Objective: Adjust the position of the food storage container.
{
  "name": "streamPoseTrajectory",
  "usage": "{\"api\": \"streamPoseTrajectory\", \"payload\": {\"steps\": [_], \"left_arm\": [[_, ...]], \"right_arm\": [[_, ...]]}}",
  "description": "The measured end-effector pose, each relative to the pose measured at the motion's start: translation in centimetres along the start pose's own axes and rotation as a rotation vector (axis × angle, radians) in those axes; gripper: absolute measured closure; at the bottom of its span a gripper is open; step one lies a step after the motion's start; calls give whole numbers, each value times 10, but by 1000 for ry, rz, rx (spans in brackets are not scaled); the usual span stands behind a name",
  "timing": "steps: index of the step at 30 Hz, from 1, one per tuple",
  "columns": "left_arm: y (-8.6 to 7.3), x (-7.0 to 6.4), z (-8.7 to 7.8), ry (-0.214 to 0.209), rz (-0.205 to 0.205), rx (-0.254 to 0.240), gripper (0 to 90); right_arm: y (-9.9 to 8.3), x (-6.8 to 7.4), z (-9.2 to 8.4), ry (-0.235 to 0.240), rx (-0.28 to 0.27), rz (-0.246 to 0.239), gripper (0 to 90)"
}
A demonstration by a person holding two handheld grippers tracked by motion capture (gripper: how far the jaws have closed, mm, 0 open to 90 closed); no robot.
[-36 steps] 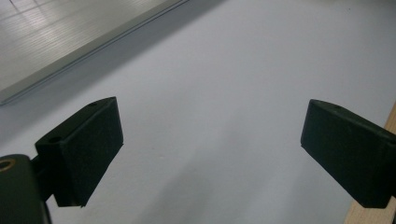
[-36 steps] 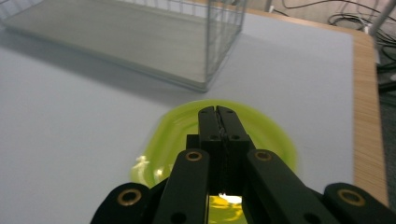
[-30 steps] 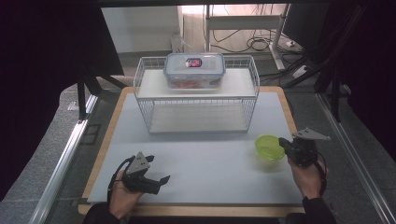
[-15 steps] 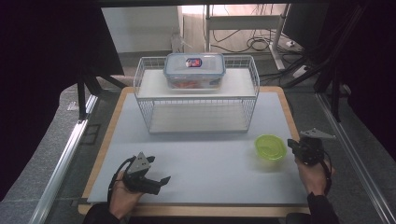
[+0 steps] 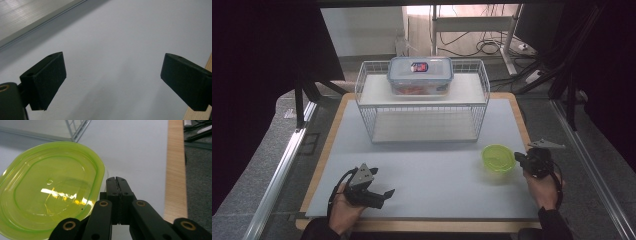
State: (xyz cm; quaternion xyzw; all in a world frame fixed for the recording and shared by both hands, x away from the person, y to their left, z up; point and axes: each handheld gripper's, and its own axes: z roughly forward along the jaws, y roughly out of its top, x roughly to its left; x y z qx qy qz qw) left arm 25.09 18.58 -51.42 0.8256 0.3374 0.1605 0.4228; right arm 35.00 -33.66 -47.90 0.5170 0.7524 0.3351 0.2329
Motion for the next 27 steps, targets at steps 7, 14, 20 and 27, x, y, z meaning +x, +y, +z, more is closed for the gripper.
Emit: {"api": "streamPoseTrajectory", "payload": {"steps": [7,14,20,27], "left_arm": [[0,0,1,-1,1,5,60],[0,0,1,0,1,6,60],[0,0,1,-1,3,9,61],[0,-1,1,0,6,9,61]], "right_arm": [[1,13,3,39,12,-8,899],[2,27,6,92,21,-10,899],[4,46,9,141,31,-23,899],[6,69,13,200,47,-55,898]]}}
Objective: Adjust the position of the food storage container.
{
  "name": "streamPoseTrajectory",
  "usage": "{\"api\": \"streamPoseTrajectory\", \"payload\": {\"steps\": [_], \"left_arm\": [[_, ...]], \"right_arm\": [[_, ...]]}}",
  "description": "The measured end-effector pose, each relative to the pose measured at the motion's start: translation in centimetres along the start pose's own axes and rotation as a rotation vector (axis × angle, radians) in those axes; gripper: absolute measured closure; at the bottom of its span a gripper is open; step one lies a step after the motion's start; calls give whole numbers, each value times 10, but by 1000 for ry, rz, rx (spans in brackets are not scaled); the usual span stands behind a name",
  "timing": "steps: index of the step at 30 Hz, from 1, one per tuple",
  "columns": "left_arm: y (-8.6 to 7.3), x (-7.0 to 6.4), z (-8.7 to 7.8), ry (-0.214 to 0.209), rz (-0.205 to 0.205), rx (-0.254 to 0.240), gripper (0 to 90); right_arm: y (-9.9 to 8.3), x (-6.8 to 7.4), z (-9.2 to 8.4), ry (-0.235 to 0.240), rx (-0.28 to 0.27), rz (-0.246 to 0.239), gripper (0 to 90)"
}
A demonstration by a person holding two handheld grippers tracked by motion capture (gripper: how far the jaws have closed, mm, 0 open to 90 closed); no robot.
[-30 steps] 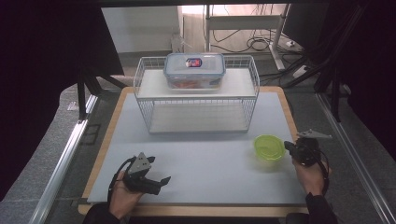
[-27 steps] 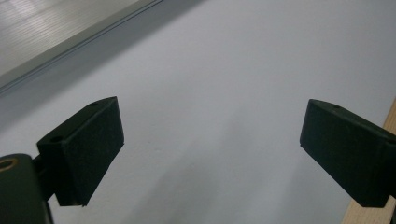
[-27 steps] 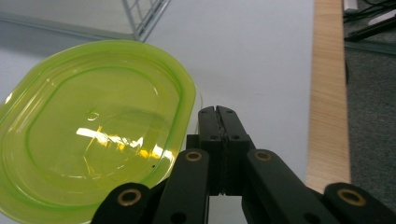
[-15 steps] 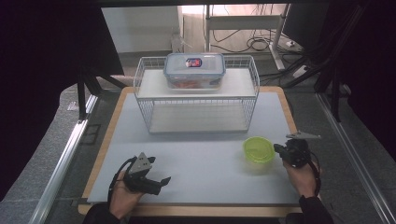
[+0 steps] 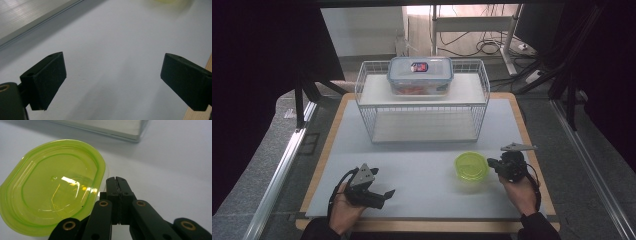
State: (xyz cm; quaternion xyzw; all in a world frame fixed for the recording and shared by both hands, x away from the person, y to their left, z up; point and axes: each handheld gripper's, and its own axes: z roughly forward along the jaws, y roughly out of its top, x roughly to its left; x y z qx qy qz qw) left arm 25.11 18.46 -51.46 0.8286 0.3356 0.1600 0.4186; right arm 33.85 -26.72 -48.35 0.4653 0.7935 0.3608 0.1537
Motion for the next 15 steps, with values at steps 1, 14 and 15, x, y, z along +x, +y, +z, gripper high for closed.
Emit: {"api": "streamPoseTrajectory", "payload": {"steps": [1,14,15], "left_arm": [[0,0,0,0,0,-1,61],[0,0,0,-1,1,1,62],[0,0,0,-1,2,2,63]], "right_arm": [[0,2,1,6,3,-6,898],[-7,1,-4,-25,63,-110,898],[-9,3,-4,-20,77,-118,899]]}}
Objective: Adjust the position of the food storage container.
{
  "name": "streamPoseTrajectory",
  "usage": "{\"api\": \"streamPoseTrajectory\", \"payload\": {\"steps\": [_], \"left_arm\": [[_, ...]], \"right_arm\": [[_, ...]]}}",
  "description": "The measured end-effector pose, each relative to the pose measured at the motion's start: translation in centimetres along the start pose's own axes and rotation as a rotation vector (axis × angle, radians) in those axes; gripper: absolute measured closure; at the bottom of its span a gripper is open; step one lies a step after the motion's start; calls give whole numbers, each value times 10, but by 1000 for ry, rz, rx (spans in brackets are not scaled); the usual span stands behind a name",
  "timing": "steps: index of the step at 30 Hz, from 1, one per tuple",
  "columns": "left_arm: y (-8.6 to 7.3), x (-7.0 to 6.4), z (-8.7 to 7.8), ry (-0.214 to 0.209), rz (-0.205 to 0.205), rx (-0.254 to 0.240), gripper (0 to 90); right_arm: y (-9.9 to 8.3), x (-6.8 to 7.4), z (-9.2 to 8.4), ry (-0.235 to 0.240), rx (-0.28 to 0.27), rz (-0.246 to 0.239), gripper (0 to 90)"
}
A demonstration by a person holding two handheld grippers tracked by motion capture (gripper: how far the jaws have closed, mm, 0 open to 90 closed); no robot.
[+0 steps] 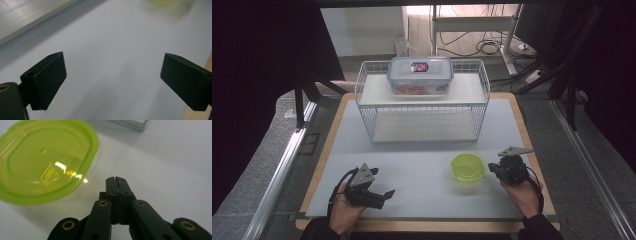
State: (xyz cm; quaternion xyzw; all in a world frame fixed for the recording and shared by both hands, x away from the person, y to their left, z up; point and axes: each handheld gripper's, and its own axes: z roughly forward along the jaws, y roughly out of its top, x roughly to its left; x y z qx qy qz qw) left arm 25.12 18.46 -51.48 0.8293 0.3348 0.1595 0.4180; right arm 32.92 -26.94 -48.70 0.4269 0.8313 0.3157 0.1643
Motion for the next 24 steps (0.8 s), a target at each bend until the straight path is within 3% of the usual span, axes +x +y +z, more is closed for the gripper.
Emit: {"api": "streamPoseTrajectory", "payload": {"steps": [8,18,24], "left_arm": [[0,0,1,-1,0,3,63],[0,0,2,-1,-1,8,63],[0,0,2,0,-3,8,63]], "right_arm": [[-3,13,17,54,52,-24,899],[2,28,31,100,55,-29,898],[9,38,42,152,55,-21,898]]}}
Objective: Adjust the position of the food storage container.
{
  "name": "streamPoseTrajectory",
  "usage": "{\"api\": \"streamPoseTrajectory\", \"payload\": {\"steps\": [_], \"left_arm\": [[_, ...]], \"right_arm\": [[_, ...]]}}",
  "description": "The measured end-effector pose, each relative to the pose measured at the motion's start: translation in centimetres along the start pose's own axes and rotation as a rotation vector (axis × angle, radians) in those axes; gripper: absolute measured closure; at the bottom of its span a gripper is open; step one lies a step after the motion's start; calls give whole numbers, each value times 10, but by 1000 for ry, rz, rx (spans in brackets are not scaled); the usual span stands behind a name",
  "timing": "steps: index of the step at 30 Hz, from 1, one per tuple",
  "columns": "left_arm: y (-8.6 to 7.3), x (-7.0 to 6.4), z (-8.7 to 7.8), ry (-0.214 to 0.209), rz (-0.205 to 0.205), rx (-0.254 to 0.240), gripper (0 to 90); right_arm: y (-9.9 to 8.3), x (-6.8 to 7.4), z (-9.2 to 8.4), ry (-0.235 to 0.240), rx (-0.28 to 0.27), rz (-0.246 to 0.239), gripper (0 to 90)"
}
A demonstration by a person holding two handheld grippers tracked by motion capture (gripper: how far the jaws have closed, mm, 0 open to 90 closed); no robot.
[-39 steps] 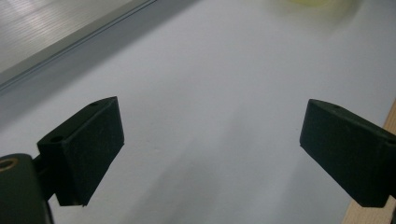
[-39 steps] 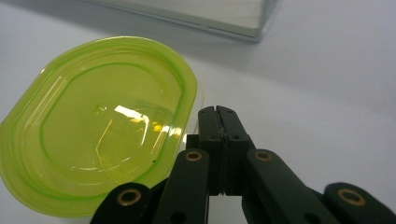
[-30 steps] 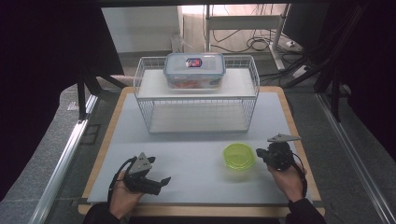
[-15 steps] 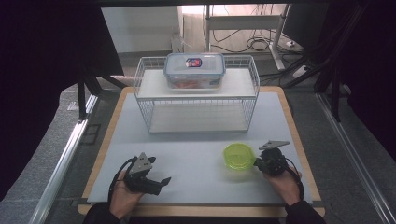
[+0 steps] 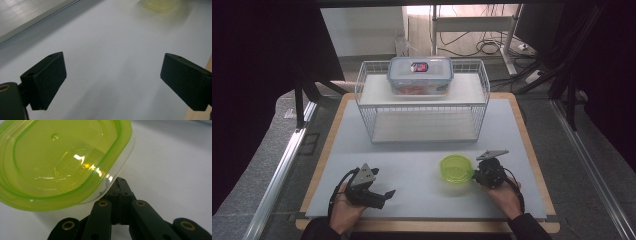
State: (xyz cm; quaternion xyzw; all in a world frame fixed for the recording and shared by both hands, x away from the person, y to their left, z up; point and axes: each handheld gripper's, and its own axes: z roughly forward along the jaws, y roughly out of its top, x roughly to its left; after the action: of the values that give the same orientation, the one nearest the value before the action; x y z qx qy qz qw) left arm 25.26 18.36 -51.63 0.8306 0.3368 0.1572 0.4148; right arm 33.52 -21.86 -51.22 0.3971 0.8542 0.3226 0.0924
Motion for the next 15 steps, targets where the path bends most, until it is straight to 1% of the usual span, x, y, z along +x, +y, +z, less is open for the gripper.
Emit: {"api": "streamPoseTrajectory", "payload": {"steps": [7,11,15], "left_arm": [[0,0,1,0,-4,4,62],[0,1,1,-2,-2,7,62],[0,1,2,-3,-1,10,62]], "right_arm": [[13,12,14,39,-12,-19,898],[19,18,22,44,-7,-36,898],[26,22,31,60,-11,-47,898]]}}
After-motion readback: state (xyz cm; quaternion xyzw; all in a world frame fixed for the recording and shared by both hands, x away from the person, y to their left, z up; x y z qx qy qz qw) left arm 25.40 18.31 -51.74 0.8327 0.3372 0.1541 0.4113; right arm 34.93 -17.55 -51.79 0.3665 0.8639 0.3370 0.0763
